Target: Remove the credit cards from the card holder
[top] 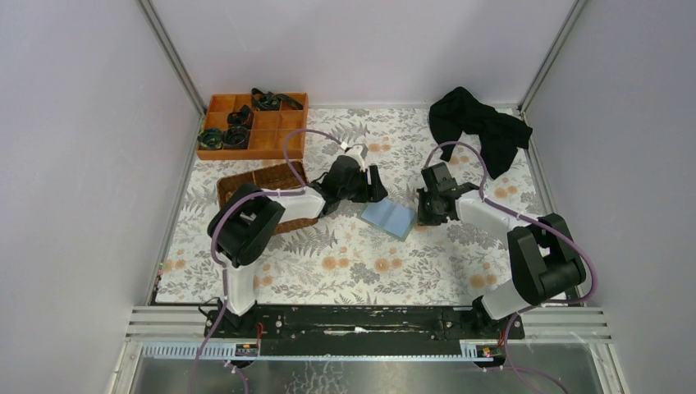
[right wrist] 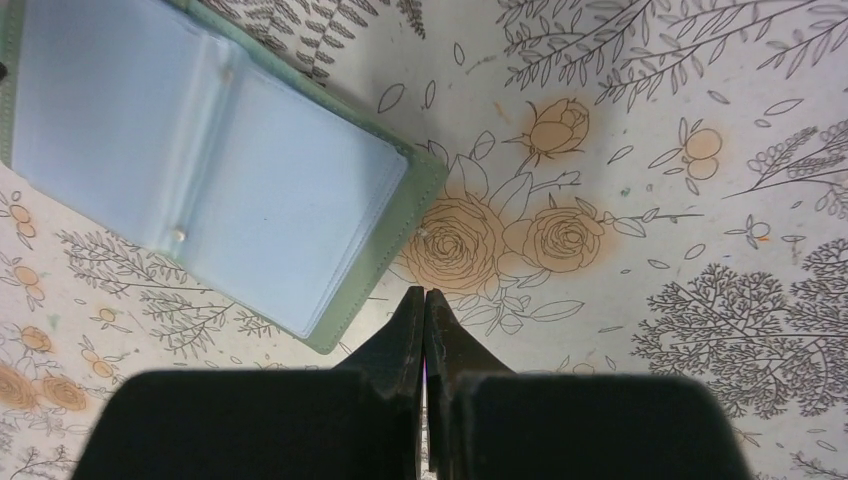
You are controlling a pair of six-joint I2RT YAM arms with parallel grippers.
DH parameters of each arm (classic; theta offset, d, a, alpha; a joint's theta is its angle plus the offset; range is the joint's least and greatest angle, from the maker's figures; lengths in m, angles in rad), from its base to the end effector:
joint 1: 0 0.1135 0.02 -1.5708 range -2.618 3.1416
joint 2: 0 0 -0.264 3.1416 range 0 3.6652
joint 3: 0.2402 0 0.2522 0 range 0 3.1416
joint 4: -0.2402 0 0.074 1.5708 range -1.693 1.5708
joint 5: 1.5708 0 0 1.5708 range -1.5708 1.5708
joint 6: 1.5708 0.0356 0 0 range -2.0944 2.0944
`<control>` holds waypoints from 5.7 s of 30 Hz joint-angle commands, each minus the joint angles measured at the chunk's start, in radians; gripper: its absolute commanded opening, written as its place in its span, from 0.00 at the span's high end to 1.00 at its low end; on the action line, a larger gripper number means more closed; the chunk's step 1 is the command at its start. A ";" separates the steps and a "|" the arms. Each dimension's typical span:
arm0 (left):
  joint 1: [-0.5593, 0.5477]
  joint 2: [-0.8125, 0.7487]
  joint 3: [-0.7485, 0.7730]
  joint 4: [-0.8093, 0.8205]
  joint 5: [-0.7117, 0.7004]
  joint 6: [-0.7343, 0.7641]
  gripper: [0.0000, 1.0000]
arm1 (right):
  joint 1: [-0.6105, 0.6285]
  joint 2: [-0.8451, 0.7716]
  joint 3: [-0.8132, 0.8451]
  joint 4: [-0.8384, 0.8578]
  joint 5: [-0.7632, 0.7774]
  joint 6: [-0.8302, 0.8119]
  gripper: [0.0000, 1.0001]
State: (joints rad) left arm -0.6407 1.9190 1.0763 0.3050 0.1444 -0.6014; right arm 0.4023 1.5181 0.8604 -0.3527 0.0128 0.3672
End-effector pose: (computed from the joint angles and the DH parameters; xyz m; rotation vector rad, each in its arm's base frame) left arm 0.3270 -0.2502 0.1628 0.1355 2.2291 -0.8687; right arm 0.2715 0.1150 0.1820 -0.0409 2.6045 0.2659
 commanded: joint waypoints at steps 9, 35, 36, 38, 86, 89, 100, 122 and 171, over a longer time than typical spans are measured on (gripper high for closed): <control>-0.091 -0.009 -0.147 0.094 0.032 -0.047 0.28 | -0.053 0.138 -0.005 0.192 -0.167 0.067 1.00; -0.096 -0.160 -0.108 -0.162 -0.139 0.009 0.25 | -0.103 0.101 0.044 0.287 -0.266 0.020 1.00; -0.096 -0.156 -0.113 -0.161 -0.139 0.003 0.25 | -0.103 0.109 0.045 0.289 -0.274 0.021 1.00; -0.096 -0.147 -0.122 -0.162 -0.136 -0.004 0.25 | -0.102 0.121 0.046 0.294 -0.293 0.021 1.00; -0.003 -0.131 -0.108 -0.131 -0.037 -0.119 0.26 | 0.090 0.317 0.187 0.281 -0.335 0.004 1.00; -0.004 -0.101 -0.097 -0.139 -0.033 -0.115 0.26 | 0.091 0.318 0.187 0.282 -0.339 0.006 1.00; -0.005 -0.046 -0.086 -0.128 0.020 -0.141 0.26 | 0.091 0.324 0.186 0.286 -0.342 0.003 1.00; -0.097 -0.055 0.028 -0.140 0.123 -0.159 0.28 | 0.090 0.275 0.162 0.302 -0.330 0.021 1.00; -0.099 -0.080 0.026 -0.146 0.084 -0.176 0.29 | 0.009 -0.011 0.048 0.234 -0.257 0.047 1.00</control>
State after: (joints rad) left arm -0.7338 1.8557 1.1179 0.2398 0.3122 -0.8116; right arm 0.4160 1.4975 0.8764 -0.1776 -0.2256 0.4084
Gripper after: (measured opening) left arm 0.708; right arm 0.010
